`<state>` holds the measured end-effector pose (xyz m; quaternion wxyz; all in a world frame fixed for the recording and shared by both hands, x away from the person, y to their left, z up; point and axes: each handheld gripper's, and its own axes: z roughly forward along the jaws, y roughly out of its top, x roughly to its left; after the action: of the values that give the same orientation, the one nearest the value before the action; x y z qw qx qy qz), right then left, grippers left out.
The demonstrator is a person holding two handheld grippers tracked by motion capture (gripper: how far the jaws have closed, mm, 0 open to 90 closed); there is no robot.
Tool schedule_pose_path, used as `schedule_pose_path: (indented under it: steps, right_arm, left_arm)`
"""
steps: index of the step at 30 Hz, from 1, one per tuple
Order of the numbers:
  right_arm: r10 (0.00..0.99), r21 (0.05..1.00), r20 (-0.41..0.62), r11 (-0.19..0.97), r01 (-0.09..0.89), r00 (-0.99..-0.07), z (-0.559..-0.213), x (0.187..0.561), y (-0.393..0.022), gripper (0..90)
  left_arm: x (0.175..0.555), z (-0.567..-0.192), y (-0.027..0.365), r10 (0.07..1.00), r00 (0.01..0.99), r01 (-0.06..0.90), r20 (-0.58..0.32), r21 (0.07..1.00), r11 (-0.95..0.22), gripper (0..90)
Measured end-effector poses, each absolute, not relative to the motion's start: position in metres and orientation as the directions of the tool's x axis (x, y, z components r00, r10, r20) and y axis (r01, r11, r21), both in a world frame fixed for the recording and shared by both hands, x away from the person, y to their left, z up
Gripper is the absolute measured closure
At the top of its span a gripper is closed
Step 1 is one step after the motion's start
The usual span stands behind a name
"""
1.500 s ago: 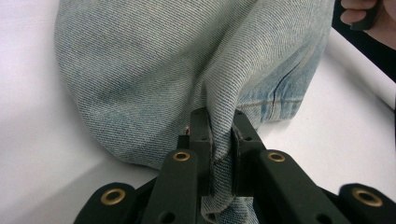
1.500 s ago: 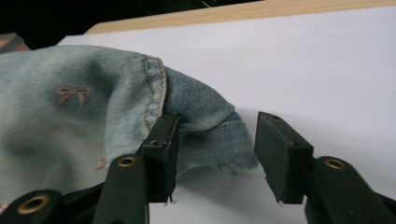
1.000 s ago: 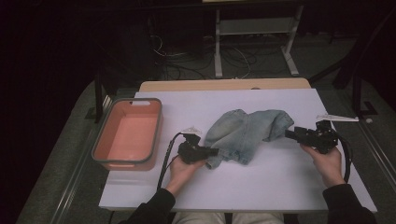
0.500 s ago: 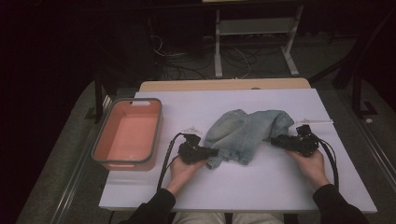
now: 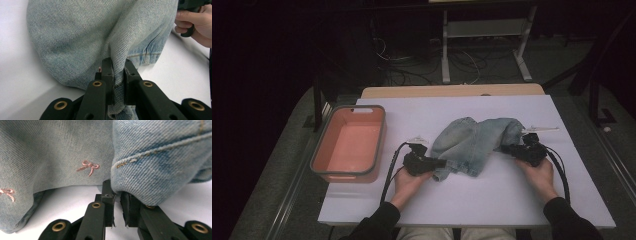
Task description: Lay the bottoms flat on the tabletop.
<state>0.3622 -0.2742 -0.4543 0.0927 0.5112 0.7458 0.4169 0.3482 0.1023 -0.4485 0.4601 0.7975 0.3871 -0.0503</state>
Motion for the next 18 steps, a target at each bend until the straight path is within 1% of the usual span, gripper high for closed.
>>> schedule_pose_path:
  steps: [2,7,12,14,18]
  right_arm:
    - [0.841,0.721,0.272,0.144,0.678,-0.468,-0.455,0.363,-0.274,82.5]
    - [0.837,0.714,0.283,0.142,0.685,-0.468,-0.455,0.364,-0.275,85.5]
    - [0.816,0.707,0.308,0.148,0.691,-0.490,-0.441,0.359,-0.277,86.3]
    - [0.773,0.718,0.357,0.132,0.684,-0.524,-0.430,0.350,-0.279,86.3]
    - [0.701,0.746,0.370,0.168,0.645,-0.610,-0.405,0.331,-0.279,86.4]
  left_arm:
    - [0.348,-0.449,0.102,0.571,0.695,0.664,-0.438,0.695,-0.276,81.8]
    - [0.348,-0.448,0.102,0.571,0.695,0.664,-0.437,0.695,-0.276,81.8]
    - [0.348,-0.442,0.107,0.567,0.688,0.665,-0.453,0.705,-0.245,82.0]
    - [0.348,-0.437,0.111,0.568,0.687,0.661,-0.453,0.714,-0.231,82.2]
    - [0.346,-0.428,0.118,0.570,0.695,0.641,-0.437,0.737,-0.216,82.4]
